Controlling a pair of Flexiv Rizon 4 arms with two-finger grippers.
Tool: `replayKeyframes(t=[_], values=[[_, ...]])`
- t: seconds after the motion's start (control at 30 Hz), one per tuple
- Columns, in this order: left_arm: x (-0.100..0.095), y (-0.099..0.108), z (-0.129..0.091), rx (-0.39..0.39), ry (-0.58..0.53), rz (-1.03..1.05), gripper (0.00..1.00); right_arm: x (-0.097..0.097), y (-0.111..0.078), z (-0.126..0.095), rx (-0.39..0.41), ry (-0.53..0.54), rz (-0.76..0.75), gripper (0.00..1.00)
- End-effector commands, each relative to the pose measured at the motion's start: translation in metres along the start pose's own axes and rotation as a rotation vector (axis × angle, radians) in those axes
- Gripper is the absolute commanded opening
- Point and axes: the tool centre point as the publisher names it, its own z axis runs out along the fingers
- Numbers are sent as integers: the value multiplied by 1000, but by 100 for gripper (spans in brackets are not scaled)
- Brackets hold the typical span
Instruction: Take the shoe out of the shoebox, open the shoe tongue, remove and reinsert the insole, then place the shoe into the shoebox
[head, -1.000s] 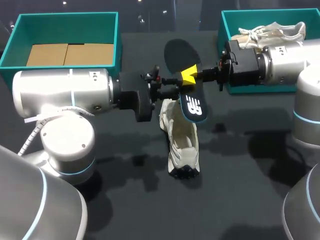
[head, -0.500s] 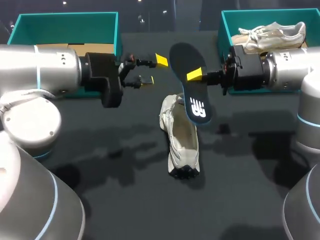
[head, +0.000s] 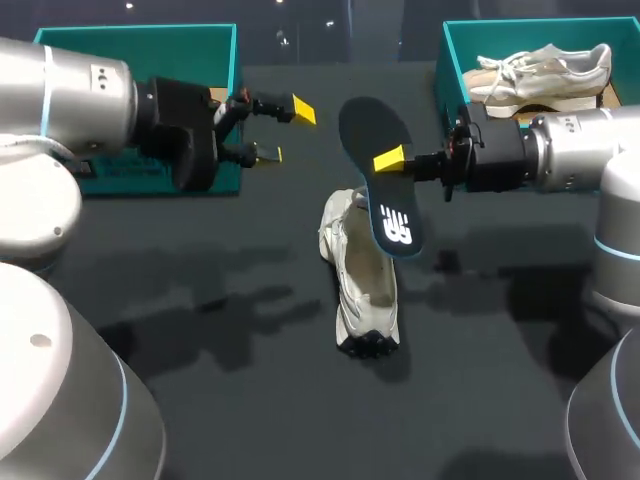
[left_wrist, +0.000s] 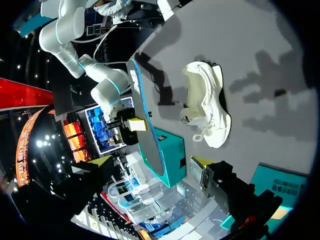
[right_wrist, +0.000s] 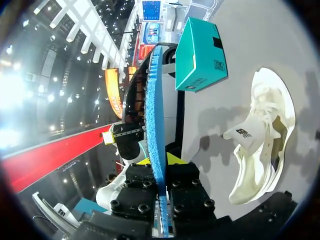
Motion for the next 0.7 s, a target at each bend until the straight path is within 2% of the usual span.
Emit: replayKeyframes(t=[0.03,0.33,0.43,0.6,0.7], values=[[-9,16,-4,35,118,29,100,-14,-5,3,-11,27,-1,0],[-9,16,-4,35,118,29,100,-18,-6,3,-6,34,0,0],[-22,27,-2,76,149,43,100,-18,-6,3,-6,34,0,0],[-38,43,11,197,324,35,100,-18,-6,3,-6,34,0,0],[-49,49,15,234,334,18,100,-18,-6,3,-6,34,0,0]])
